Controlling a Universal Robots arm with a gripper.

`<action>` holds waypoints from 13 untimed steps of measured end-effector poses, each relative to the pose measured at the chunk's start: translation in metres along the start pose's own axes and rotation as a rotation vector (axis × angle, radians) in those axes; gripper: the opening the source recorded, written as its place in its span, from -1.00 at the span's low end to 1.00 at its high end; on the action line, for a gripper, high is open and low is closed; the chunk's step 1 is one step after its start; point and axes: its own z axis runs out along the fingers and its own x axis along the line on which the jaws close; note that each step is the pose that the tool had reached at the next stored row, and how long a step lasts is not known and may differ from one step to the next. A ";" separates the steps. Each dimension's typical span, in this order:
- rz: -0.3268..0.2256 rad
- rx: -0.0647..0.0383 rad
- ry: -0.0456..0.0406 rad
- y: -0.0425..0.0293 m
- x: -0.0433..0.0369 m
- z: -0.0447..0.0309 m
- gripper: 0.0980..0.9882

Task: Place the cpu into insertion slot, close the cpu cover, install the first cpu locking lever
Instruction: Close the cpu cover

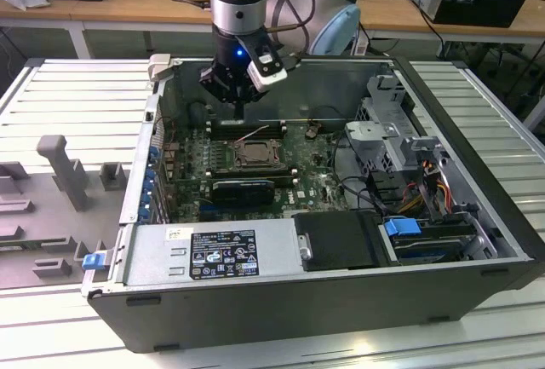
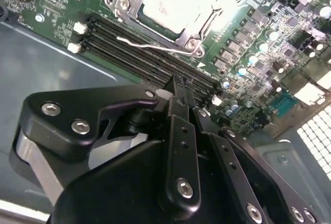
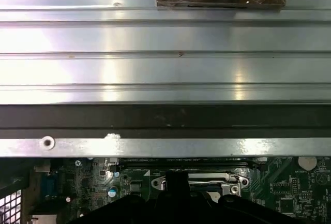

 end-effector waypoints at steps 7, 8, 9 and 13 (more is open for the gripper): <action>-0.003 0.003 0.0002 -0.0026 -0.0105 0.0168 -0.98; -0.003 0.003 0.0003 -0.0036 -0.0115 0.0191 -0.98; -0.003 0.002 0.0003 -0.0038 -0.0122 0.0201 -0.98; -0.005 0.002 0.0004 -0.0038 -0.0203 0.0228 -0.98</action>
